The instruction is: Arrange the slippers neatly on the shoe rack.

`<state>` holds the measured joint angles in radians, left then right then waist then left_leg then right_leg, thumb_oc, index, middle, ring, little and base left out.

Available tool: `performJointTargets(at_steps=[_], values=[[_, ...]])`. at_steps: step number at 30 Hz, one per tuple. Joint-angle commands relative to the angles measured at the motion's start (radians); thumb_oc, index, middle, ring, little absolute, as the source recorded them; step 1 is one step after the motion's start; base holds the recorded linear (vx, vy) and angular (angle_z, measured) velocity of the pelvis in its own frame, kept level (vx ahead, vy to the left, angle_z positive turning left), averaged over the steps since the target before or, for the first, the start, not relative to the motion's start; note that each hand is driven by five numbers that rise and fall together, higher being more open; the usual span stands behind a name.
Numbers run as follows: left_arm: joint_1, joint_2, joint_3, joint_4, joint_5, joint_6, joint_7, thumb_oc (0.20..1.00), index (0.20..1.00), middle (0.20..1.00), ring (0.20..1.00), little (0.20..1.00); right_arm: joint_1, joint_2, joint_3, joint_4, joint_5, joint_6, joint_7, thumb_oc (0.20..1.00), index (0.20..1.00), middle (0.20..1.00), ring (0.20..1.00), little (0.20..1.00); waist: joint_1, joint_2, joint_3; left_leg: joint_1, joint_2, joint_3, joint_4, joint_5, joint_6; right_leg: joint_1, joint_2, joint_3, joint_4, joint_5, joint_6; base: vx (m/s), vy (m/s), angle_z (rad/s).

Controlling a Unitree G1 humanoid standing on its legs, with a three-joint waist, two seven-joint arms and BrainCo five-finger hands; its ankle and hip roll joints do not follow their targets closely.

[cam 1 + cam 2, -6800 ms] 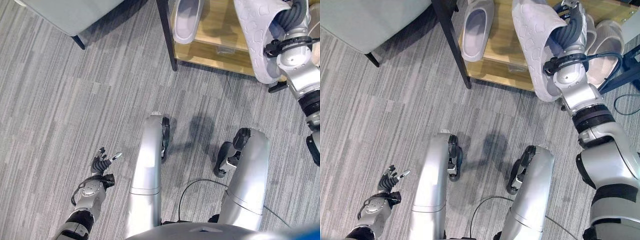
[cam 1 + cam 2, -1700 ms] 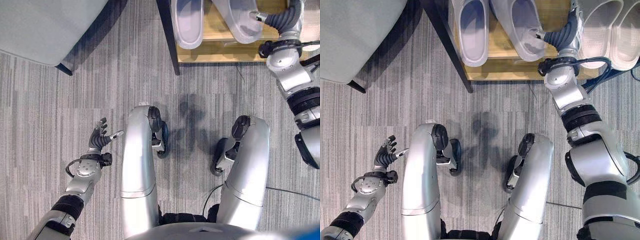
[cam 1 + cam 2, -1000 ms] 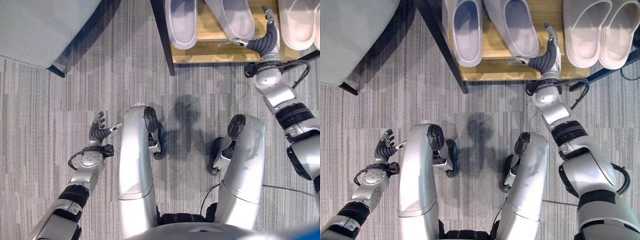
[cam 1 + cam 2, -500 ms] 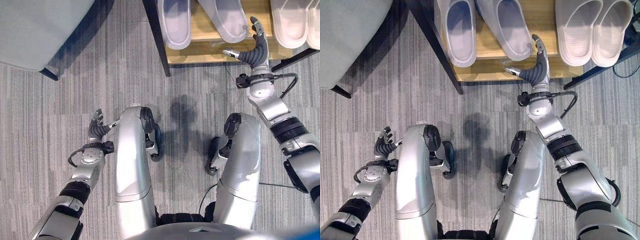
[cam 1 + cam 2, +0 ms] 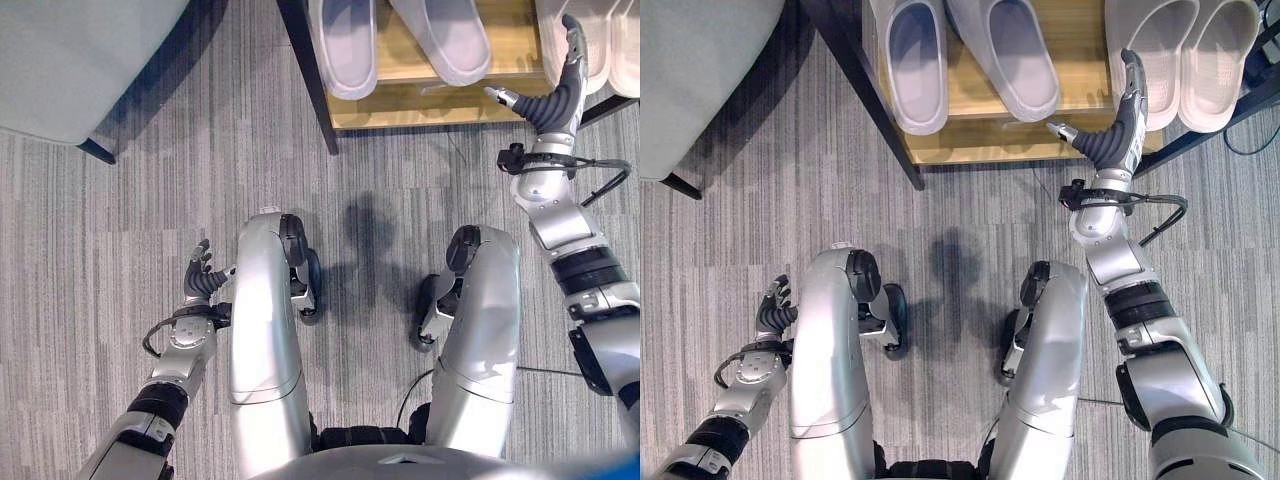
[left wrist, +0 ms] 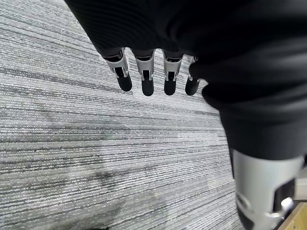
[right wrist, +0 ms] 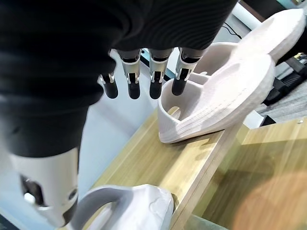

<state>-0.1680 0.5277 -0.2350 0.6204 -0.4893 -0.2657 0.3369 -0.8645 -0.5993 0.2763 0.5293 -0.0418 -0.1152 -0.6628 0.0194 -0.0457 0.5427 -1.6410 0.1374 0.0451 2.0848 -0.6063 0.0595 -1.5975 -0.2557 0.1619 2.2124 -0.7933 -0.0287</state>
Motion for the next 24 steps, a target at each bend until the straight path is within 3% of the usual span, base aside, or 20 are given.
performJointTargets(at_steps=[1, 8, 13, 17, 24], values=[[-0.007, 0.025, -0.030, 0.015, -0.006, -0.051, 0.023, 1.000, 1.000, 1.000, 1.000, 1.000, -0.131, -0.022, 0.046, 0.037, 0.070, -0.044, -0.010, 1.000, 1.000, 1.000, 1.000, 1.000, 0.037, -0.014, -0.023, 0.071, -0.063, -0.138, 0.018, -0.115, -0.016, 0.027, -0.008, 0.149, 0.057, 0.072, -0.088, 0.00, 0.000, 0.00], [-0.013, 0.037, -0.050, 0.058, -0.044, -0.053, 0.002, 1.000, 1.000, 1.000, 1.000, 1.000, -0.290, -0.040, 0.197, 0.210, 0.221, -0.063, 0.084, 1.000, 1.000, 1.000, 1.000, 1.000, 0.054, -0.009, -0.023, 0.071, -0.067, -0.143, 0.017, -0.108, -0.023, 0.027, -0.013, 0.153, 0.056, 0.072, -0.087, 0.00, 0.000, 0.00], [-0.039, 0.041, -0.062, 0.078, -0.059, -0.051, -0.003, 1.000, 1.000, 1.000, 1.000, 1.000, -0.335, -0.013, 0.233, 0.296, 0.333, -0.074, 0.128, 1.000, 1.000, 1.000, 1.000, 1.000, 0.055, -0.012, -0.023, 0.071, -0.067, -0.141, 0.013, -0.106, -0.027, 0.027, -0.014, 0.156, 0.054, 0.075, -0.083, 0.00, 0.000, 0.00], [-0.049, 0.046, -0.060, 0.089, -0.075, -0.046, -0.007, 1.000, 1.000, 1.000, 1.000, 1.000, -0.346, -0.003, 0.250, 0.322, 0.382, -0.080, 0.146, 1.000, 1.000, 1.000, 1.000, 1.000, 0.054, -0.012, -0.023, 0.071, -0.067, -0.142, 0.011, -0.108, -0.028, 0.027, -0.014, 0.158, 0.051, 0.074, -0.084, 0.00, 0.000, 0.00], [-0.082, 0.051, -0.063, 0.103, -0.089, -0.035, -0.022, 1.000, 1.000, 1.000, 1.000, 1.000, -0.349, -0.021, 0.318, 0.254, 0.580, -0.128, 0.269, 1.000, 1.000, 1.000, 1.000, 1.000, 0.051, -0.016, -0.023, 0.071, -0.061, -0.140, 0.016, -0.107, -0.036, 0.027, -0.020, 0.159, 0.053, 0.069, -0.080, 0.00, 0.000, 0.00]])
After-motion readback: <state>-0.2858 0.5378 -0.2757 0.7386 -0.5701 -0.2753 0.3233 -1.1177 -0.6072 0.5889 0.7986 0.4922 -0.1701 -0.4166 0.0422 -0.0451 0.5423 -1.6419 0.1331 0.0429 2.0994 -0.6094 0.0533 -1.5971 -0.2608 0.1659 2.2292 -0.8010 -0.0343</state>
